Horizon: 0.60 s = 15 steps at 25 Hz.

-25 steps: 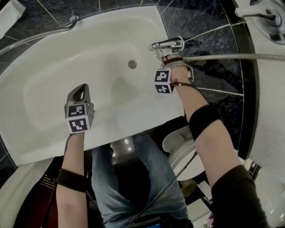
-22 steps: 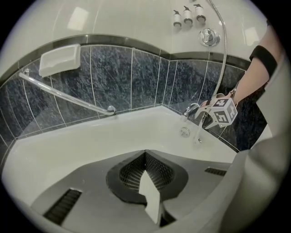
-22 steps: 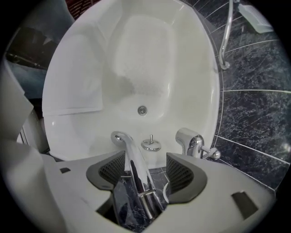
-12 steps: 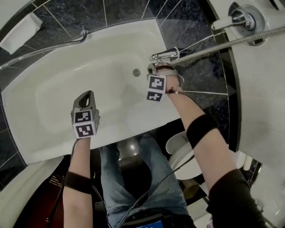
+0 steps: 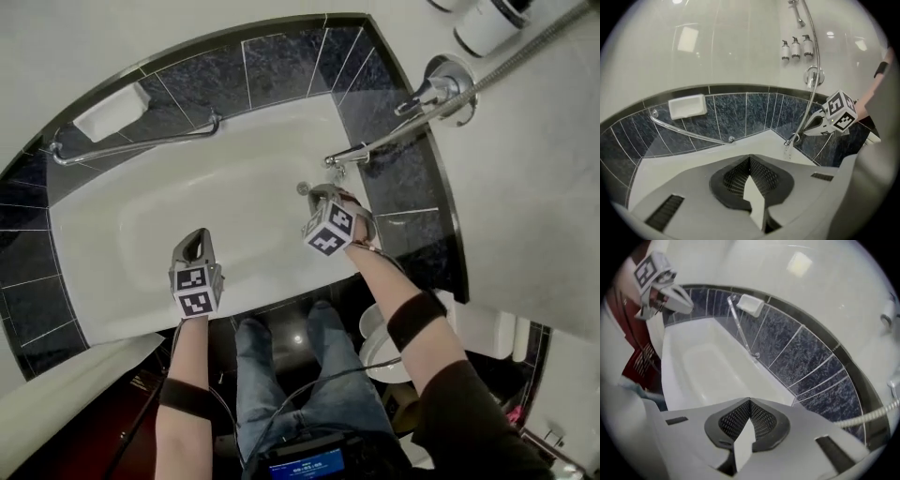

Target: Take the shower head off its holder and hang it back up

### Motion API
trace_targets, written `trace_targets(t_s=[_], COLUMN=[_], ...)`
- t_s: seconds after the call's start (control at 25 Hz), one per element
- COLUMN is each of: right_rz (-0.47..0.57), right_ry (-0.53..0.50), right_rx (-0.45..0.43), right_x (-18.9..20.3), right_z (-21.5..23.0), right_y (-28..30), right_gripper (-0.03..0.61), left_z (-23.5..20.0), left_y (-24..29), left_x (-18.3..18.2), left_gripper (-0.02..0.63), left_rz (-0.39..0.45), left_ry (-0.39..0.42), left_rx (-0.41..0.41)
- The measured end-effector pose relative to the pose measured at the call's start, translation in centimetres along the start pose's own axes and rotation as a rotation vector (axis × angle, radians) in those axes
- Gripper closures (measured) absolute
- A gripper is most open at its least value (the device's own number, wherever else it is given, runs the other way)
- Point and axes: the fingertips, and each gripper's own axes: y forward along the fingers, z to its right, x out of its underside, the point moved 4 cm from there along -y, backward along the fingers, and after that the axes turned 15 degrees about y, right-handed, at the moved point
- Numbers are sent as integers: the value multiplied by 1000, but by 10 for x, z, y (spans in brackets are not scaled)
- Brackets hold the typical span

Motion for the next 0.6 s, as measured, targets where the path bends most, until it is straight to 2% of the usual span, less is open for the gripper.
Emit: trace_targets(t_s=[0.12,0.2,0.4,0.6], right_rz=[65,102,227,323], right_ry=[244,347,551,672], right_rx=[-28,-38,-74,-74], right_x=[-11,-16,-12,-8], right_z=[4,7,16,26], right_y=[-44,-74,-136,-194], right_gripper=[555,555,555,555], left_z=[-12,-21,-29,-36], left_y=[-37,-59,-114,-157], left_x=[-14,-22,-59,-85], left_gripper=[614,614,614,614], left_rz=[9,27,79,128], left_ry=[-22,-28,-33,-14], left_rx=[-33,-60,-85,-109])
